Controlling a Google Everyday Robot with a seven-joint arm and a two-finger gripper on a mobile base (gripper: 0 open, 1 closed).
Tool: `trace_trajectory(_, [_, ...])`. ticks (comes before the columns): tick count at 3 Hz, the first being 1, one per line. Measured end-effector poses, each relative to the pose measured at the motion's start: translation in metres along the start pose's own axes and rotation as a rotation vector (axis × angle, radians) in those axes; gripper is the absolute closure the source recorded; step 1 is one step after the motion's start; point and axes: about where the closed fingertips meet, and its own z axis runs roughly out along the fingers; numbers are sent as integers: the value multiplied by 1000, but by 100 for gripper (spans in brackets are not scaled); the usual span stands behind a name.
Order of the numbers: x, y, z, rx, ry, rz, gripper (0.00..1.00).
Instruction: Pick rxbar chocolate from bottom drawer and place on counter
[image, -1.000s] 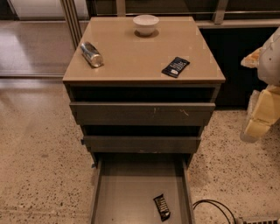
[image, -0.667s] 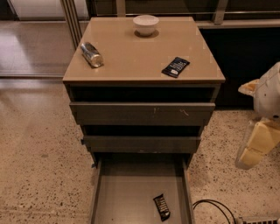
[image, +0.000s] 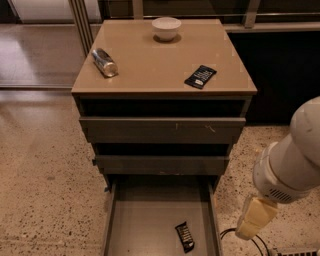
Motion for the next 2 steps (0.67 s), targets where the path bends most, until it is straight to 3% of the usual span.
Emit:
trace_trajectory(1, [13, 30, 60, 8, 116, 14, 0])
trace_trajectory(2, [57, 63, 122, -46, 224, 93, 0])
